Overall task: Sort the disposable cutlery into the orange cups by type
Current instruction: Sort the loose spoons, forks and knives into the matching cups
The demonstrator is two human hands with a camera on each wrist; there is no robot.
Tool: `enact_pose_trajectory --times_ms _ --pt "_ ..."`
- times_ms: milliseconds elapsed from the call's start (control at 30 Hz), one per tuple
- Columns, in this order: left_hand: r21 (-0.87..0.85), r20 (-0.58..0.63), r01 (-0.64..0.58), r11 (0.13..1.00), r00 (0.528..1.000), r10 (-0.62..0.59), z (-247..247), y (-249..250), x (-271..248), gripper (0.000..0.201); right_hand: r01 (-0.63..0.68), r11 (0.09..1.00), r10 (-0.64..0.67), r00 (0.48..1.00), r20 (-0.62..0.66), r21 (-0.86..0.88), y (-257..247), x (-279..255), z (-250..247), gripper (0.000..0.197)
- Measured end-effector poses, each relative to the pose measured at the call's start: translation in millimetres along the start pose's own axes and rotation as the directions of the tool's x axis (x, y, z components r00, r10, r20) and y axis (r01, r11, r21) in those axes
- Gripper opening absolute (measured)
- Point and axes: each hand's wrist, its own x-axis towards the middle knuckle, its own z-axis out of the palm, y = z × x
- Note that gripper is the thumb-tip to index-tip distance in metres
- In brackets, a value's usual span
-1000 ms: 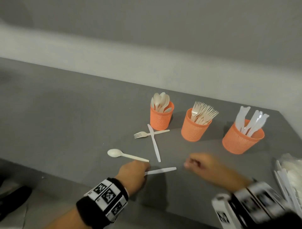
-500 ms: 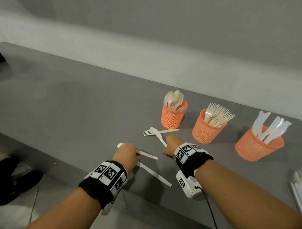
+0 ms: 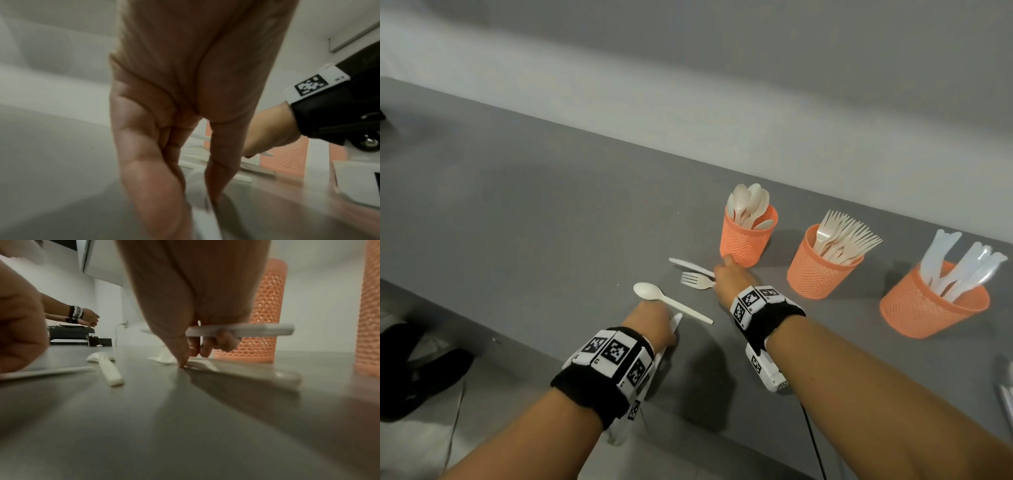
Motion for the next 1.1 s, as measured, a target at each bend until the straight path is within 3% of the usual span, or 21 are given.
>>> enact_pose_trajectory --times_ms 100,200,267,333,367,467,533,600,633,700,767,867,933,1000,1100 --pt "-0.028 -0.015 0.039 0.999 0.999 -0.040 2 2 2 0.011 -0.002 0.999 0.001 1.000 0.025 0.051 -10 -1 1 0.024" --pt "-0.047 -0.045 0.067 0.997 0.997 -0.069 1 2 3 0.028 0.039 0.977 -0.074 0.985 0.158 0.211 -27 -9 5 0.034" --pt "-0.043 0.002 0.091 0.995 0.996 -0.091 -4 1 1 0.032 0.089 0.986 -0.117 0.973 0.199 0.144 -36 -16 10 0.036" --pt "-0.155 0.021 0.111 0.982 0.994 -0.109 -9 -3 4 0.032 0.087 0.991 -0.106 0.973 0.204 0.100 -39 -21 11 0.032" --pt "-0.294 0.028 0.111 0.949 0.994 -0.108 -10 -5 5 0.029 0.071 0.991 -0.095 0.972 0.213 0.116 -38 -23 10 0.033" --pt "-0.718 0.021 0.110 0.687 0.990 -0.137 -15 -5 3 0.020 0.004 0.971 -0.065 0.967 0.247 0.239 -24 -28 1 0.023" --pt "-0.875 0.000 0.083 0.477 0.985 -0.172 -18 2 3 0.017 -0.032 0.947 -0.048 0.970 0.236 0.321 -10 -34 -6 0.019" --pt "-0.969 0.046 0.078 0.236 0.989 -0.138 -21 14 3 0.027 -0.056 0.887 -0.036 0.981 0.190 0.458 1 -40 -11 0.022" --pt "-0.987 0.060 0.071 0.144 0.995 -0.076 -24 21 2 0.032 -0.058 0.817 -0.041 0.987 0.158 0.574 5 -43 -13 0.019" --pt "-0.999 0.026 0.022 0.047 0.996 0.091 -29 35 -3 0.033 -0.064 0.575 -0.071 0.989 0.128 0.816 6 -52 -19 0.017" --pt "-0.999 -0.047 -0.050 0.008 0.972 0.230 -31 49 -5 0.030 -0.059 0.395 -0.082 0.992 0.099 0.917 8 -60 -21 0.019" --pt "-0.994 -0.104 -0.086 -0.073 0.951 0.290 -27 68 -4 0.029 -0.034 0.298 -0.007 0.999 0.038 0.954 19 -70 -23 0.015" --pt "-0.986 -0.129 -0.099 -0.132 0.963 0.239 -25 77 0 0.028 -0.025 0.316 0.079 0.997 0.000 0.949 30 -75 -27 0.011" --pt "-0.983 -0.158 -0.136 -0.120 0.968 0.194 -23 86 4 0.026 0.026 0.395 0.219 0.968 -0.121 0.918 43 -82 -33 0.010" --pt "-0.975 -0.207 -0.221 0.029 0.945 0.254 -18 101 2 0.027 0.176 0.457 0.308 0.888 -0.341 0.872 54 -92 -44 0.012"
